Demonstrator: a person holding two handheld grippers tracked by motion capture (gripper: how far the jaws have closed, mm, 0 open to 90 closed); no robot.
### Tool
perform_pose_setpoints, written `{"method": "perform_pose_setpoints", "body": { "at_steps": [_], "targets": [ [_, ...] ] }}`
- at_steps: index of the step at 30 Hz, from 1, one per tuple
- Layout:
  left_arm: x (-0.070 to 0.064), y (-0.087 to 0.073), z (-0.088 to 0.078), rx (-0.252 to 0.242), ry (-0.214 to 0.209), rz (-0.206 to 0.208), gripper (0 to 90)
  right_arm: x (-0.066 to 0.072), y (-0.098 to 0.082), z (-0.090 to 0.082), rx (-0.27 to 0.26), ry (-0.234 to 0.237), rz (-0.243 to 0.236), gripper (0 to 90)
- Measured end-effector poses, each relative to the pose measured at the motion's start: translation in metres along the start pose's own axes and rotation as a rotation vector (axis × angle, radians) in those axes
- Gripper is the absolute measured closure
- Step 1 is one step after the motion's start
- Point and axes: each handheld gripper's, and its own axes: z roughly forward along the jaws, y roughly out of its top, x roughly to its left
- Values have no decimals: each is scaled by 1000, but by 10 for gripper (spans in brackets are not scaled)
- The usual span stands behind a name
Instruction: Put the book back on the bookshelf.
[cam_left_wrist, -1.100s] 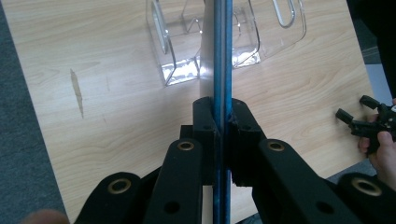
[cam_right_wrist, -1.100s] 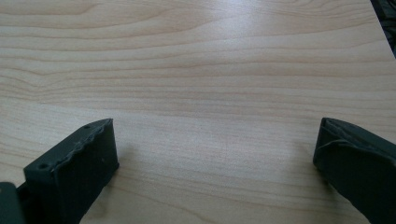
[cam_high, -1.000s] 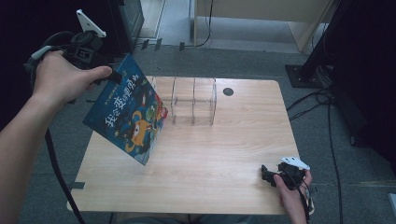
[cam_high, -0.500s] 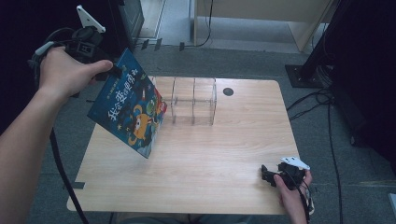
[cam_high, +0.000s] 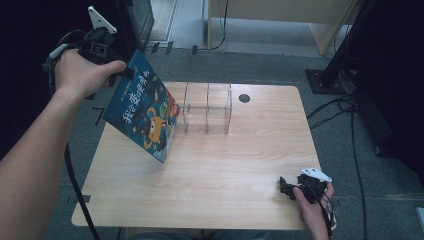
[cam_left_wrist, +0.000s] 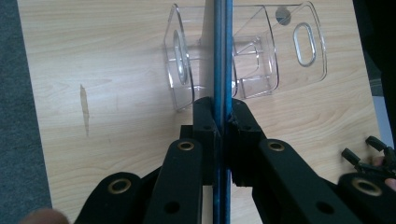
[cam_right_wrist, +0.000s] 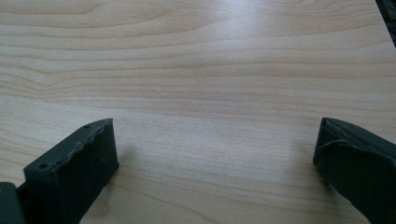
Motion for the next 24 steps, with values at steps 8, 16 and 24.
{"method": "perform_pose_setpoints", "body": {
  "at_steps": [8, 16, 24],
  "targets": [
    [4, 7, 10, -8, -12, -28, 849, 0, 0, 0, 0, 4, -2, 0],
    [10, 13, 18, -16, -22, -53, 848, 0, 0, 0, 0, 4, -1, 0],
    [17, 19, 26, -19, -40, -77, 848, 0, 0, 0, -1, 7, 3, 0]
  ]
}}
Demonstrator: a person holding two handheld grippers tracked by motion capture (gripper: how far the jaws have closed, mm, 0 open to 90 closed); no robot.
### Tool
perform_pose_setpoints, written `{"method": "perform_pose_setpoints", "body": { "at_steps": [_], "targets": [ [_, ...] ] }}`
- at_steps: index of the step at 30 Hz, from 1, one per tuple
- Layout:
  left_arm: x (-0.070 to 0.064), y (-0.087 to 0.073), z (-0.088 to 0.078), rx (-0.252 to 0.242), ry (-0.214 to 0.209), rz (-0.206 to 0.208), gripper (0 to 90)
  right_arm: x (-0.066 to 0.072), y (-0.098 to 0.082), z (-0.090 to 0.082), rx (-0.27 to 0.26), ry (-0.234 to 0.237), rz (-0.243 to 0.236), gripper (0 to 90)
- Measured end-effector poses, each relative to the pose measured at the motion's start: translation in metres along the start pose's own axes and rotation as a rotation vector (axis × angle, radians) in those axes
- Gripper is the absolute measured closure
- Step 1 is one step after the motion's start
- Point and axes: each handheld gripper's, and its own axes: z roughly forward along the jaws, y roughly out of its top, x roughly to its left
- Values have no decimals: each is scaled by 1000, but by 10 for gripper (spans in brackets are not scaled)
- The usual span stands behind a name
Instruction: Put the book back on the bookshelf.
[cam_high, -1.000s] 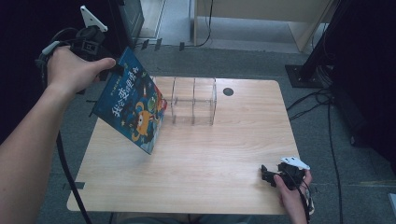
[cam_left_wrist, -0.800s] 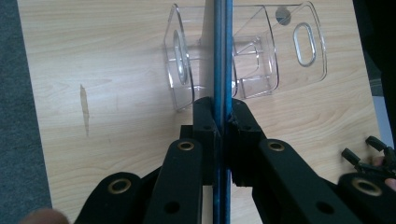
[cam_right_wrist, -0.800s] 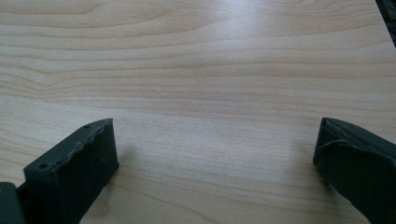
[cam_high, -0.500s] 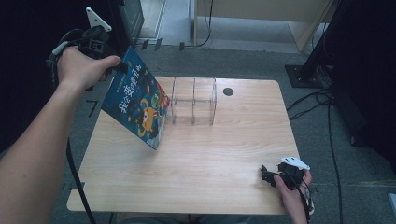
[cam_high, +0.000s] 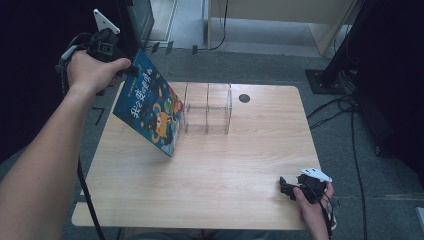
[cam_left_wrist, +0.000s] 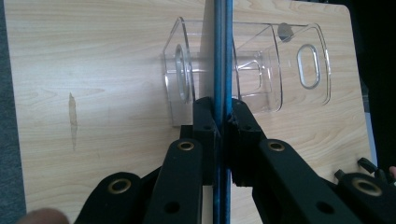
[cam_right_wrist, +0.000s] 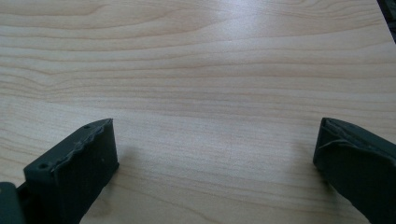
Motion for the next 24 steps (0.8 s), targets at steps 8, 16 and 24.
{"method": "perform_pose_setpoints", "body": {
  "at_steps": [8, 16, 24],
  "targets": [
    [13, 4, 8, -7, -36, -42, 848, 0, 0, 0, -1, 1, 1, 0],
    [23, 6, 12, -14, -55, -70, 848, 0, 0, 0, 0, 0, 0, 0],
    [27, 7, 18, -6, -72, -84, 847, 0, 0, 0, 0, -1, -1, 0]
  ]
}}
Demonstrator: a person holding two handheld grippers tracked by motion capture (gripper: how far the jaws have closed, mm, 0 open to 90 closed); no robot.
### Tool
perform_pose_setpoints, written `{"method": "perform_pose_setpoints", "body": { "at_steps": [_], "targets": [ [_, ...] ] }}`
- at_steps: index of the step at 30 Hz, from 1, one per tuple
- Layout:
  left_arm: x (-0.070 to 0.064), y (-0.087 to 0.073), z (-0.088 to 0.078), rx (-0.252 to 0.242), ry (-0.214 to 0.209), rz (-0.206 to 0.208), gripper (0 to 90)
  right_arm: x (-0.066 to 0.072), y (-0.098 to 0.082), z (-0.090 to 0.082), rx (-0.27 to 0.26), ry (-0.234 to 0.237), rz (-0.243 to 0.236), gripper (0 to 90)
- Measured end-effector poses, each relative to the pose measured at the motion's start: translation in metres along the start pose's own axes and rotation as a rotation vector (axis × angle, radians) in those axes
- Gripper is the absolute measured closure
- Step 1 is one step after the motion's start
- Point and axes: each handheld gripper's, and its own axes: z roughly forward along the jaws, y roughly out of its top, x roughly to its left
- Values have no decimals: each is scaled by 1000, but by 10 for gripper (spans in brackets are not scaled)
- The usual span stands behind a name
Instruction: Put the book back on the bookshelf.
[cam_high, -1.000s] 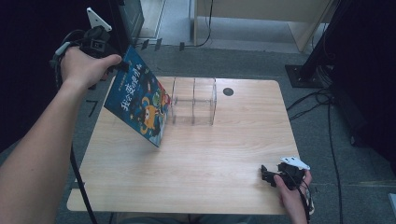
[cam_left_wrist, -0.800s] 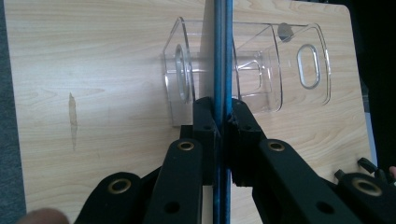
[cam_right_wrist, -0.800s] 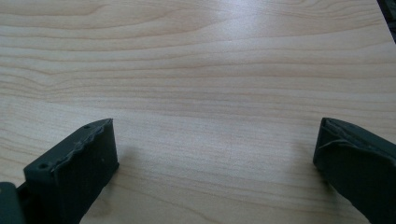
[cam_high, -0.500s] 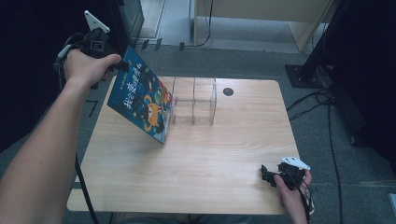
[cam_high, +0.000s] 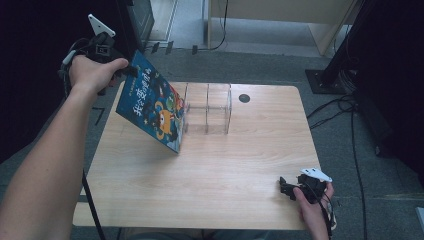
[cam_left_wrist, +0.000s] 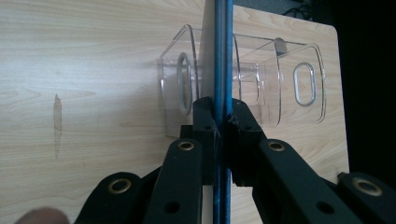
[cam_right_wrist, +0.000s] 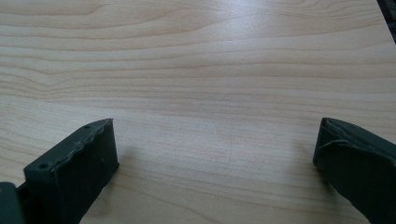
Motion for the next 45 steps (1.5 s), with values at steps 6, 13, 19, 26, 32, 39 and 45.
{"method": "perform_pose_setpoints", "body": {
  "at_steps": [6, 13, 19, 26, 32, 39, 45],
  "targets": [
    [0, 1, 4, 6, -2, -9, 848, 0, 0, 0, 1, -1, -3, 0],
    [-2, 3, 8, 3, 9, -19, 847, 0, 0, 0, 1, -1, -4, 0],
    [-5, 7, 13, 5, 9, -25, 847, 0, 0, 0, 1, -1, -2, 0],
    [-8, 11, 20, 12, 19, -30, 845, 0, 0, 0, 0, -1, -1, 0],
    [-6, 14, 21, 4, 19, -40, 844, 0, 0, 0, 0, 0, 1, 0],
    [-3, 17, 21, -6, 17, -54, 845, 0, 0, 0, 0, 1, 1, 0],
    [-4, 18, 23, -15, 6, -44, 842, 0, 0, 0, 0, 0, 0, 0]
  ]
}}
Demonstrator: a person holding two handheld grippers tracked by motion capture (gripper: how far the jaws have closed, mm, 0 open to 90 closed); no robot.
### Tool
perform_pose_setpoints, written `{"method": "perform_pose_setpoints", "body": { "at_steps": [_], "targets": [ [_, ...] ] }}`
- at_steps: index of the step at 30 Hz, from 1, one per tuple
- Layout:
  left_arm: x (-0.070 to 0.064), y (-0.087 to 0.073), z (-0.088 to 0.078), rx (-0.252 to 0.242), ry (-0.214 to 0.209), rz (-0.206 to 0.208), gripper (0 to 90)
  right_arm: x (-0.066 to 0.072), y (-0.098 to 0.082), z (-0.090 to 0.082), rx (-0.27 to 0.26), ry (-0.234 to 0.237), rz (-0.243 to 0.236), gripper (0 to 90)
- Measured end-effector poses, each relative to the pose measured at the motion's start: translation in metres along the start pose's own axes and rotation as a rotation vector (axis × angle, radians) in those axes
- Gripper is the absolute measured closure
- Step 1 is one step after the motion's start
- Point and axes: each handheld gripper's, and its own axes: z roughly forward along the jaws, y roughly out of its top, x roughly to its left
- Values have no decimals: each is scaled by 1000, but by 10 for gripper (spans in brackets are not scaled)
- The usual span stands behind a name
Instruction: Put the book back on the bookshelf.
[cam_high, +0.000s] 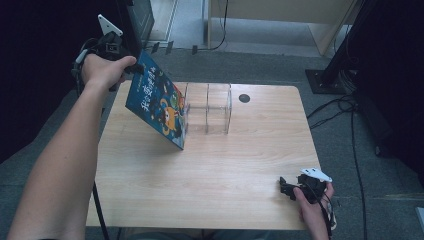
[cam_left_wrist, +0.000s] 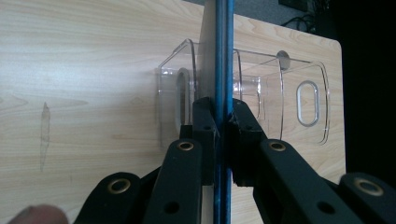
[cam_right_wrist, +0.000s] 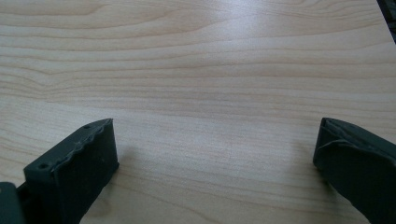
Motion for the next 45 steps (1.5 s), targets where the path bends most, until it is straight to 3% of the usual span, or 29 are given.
{"method": "perform_pose_setpoints", "body": {
  "at_steps": [9, 12, 18, 25, 39, 45],
  "targets": [
    [4, -1, 2, -44, -15, 2, 828, 0, 0, 0, 1, -1, -2, 0],
    [7, -1, 2, -69, -54, 1, 755, 0, 0, 0, 0, -1, -1, 0],
    [4, -3, 2, -81, -57, 18, 656, 0, 0, 0, 0, -2, -3, 0],
    [3, -3, 0, -94, -56, 11, 584, 0, 0, 0, 0, -1, -2, 0],
    [9, -5, -9, -96, -34, 10, 544, 0, 0, 0, 1, -2, -4, 0],
    [9, -5, -13, -75, -41, 9, 428, 1, 0, 0, 2, -4, -5, 0]
  ]
}}
